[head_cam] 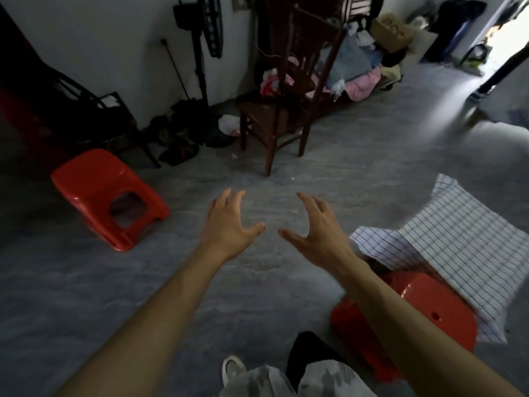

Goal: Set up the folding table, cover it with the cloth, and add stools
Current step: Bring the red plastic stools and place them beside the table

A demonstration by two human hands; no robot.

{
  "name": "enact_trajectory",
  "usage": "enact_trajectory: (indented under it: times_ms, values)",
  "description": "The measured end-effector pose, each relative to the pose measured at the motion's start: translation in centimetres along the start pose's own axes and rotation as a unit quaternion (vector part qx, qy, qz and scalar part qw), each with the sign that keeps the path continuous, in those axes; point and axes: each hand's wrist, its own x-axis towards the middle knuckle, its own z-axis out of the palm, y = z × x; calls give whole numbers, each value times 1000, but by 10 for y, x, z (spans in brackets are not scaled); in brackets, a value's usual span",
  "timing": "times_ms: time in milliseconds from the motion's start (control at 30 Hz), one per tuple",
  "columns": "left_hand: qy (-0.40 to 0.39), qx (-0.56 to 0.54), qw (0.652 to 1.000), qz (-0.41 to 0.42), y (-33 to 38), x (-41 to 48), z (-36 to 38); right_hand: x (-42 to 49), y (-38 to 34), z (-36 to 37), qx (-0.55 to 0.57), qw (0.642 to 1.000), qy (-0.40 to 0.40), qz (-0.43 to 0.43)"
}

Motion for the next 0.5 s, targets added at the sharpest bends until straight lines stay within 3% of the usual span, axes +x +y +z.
enact_trajectory:
  times_ms: [267, 500]
  values:
    - [59, -11, 995, -76, -87, 49, -42, 102, -76, 51, -40, 994, -59, -85]
    - [93, 6, 980, -174, -140, 118, -76, 223, -145, 91, 21, 979, -91, -182]
